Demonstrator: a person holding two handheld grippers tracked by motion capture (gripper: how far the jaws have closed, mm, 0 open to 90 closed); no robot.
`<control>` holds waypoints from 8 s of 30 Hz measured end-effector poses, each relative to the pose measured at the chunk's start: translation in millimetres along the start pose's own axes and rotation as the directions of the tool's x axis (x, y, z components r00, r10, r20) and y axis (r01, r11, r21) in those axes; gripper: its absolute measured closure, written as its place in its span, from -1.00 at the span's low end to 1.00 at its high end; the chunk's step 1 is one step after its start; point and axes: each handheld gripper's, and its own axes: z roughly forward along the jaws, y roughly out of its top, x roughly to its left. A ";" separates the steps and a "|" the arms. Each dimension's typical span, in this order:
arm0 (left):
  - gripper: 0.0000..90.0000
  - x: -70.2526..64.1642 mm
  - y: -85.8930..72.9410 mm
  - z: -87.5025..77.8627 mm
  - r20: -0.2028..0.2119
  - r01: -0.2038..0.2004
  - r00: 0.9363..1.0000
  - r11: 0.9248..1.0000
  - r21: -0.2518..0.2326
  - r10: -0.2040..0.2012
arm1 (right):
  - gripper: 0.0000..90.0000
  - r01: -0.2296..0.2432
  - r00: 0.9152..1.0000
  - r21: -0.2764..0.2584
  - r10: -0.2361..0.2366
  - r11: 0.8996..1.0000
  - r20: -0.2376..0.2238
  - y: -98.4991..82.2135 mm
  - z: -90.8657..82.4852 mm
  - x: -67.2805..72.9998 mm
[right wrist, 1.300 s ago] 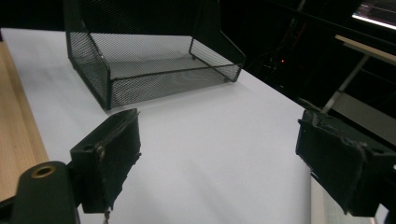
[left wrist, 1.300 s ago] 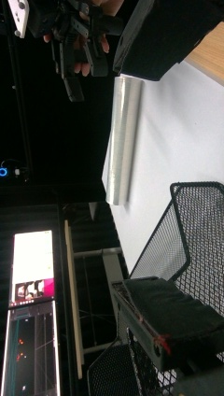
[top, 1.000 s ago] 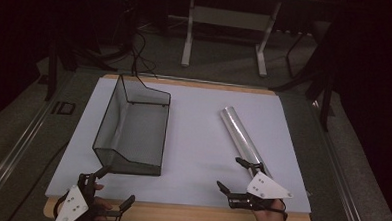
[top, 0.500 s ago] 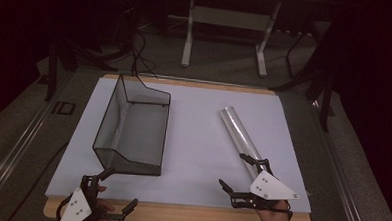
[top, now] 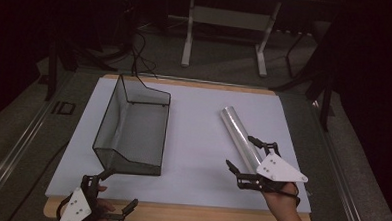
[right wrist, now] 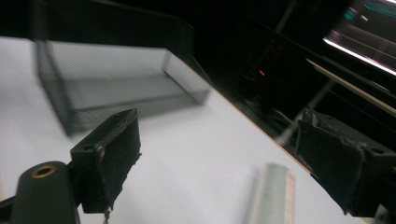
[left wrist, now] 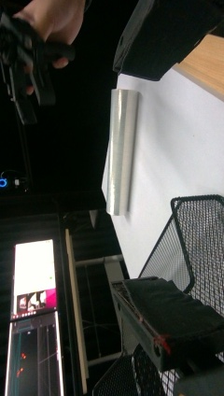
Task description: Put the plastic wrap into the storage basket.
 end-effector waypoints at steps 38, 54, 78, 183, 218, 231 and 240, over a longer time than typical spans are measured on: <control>-1.00 0.4 -0.9 2.0 0.017 0.013 1.000 1.000 0.004 -0.013 | -0.80 -0.429 0.900 0.345 0.430 0.835 0.078 -70.5 74.0 -89.5; -1.00 0.8 -1.8 3.2 0.025 0.018 1.000 1.000 0.008 -0.019 | -0.80 -0.460 0.872 0.469 0.484 0.754 0.076 -104.4 96.6 -94.0; -1.00 -0.1 -2.5 5.0 0.041 0.011 0.999 1.000 0.013 -0.011 | -0.62 -0.431 0.868 0.689 0.477 0.582 0.140 -127.8 131.4 -96.8; -1.00 0.8 -3.5 13.7 0.044 -0.016 0.999 1.000 0.018 0.015 | -0.29 -0.484 0.862 0.547 0.478 0.683 0.166 147.0 201.0 38.2; -1.00 0.9 -2.4 11.6 0.066 -0.022 0.998 1.000 0.012 0.021 | -0.29 -0.460 0.846 0.645 0.522 0.610 0.110 117.6 277.2 116.6; -1.00 0.9 -2.4 11.2 0.077 -0.018 0.997 1.000 0.012 0.017 | -0.30 -0.451 0.850 0.668 0.514 0.592 0.117 109.9 290.1 115.4; -1.00 0.3 -2.7 12.4 0.082 -0.020 0.996 1.000 0.018 0.019 | -0.31 -0.415 0.846 0.722 0.526 0.554 0.082 106.5 297.6 113.5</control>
